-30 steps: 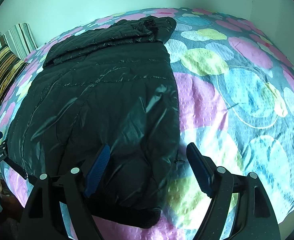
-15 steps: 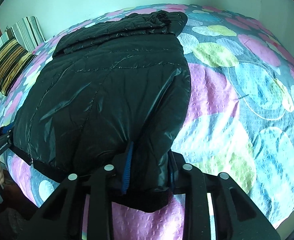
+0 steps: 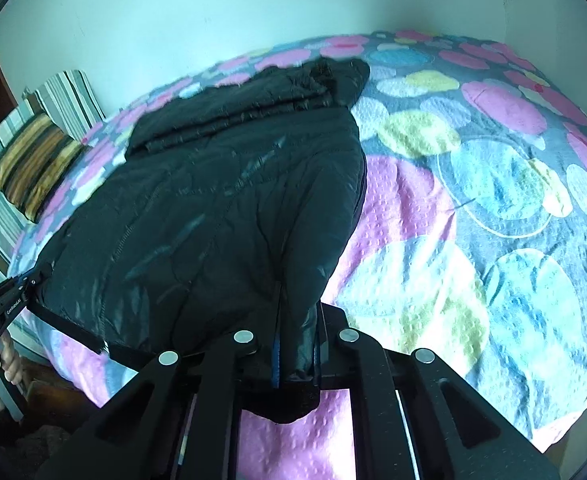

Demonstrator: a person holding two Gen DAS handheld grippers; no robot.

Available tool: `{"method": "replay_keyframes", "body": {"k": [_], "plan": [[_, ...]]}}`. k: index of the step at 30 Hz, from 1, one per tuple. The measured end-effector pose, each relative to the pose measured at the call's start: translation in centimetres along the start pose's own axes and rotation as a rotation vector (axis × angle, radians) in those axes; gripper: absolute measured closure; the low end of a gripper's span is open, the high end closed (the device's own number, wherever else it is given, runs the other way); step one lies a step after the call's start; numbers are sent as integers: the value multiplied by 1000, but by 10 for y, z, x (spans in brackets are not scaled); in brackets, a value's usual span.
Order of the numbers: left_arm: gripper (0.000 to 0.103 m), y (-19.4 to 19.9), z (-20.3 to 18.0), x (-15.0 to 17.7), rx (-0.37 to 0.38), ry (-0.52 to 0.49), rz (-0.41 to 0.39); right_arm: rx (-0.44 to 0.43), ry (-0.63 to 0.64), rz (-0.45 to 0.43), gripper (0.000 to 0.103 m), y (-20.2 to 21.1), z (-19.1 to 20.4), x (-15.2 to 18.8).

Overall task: Fold large clothes
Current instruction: 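Lift the hem with both tools and fold it toward the collar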

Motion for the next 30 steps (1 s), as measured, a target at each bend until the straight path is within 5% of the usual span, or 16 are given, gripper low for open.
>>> {"method": "replay_keyframes", "body": {"k": [8, 15, 23, 30], "plan": [[95, 50, -1, -54, 18, 20, -176, -61, -11, -130, 94, 36, 12, -42], [101, 41, 6, -122, -50, -17, -265, -85, -16, -207, 94, 33, 16, -106], [103, -32, 40, -203, -106, 9, -216, -87, -44, -186, 94, -34, 29, -182], [103, -34, 68, -189, -127, 51, -167, -47, -27, -165, 94, -58, 38, -186]]}}
Point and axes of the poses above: each gripper's, at about its wrist camera, not at the fingertips, and y roughly against the way its jaws point, z to its left, x to its underside, the point moved 6 cm from there along -y, roughly the way its jaws point, and after that the axes turned 10 degrees about x, right-handed, at the moved point
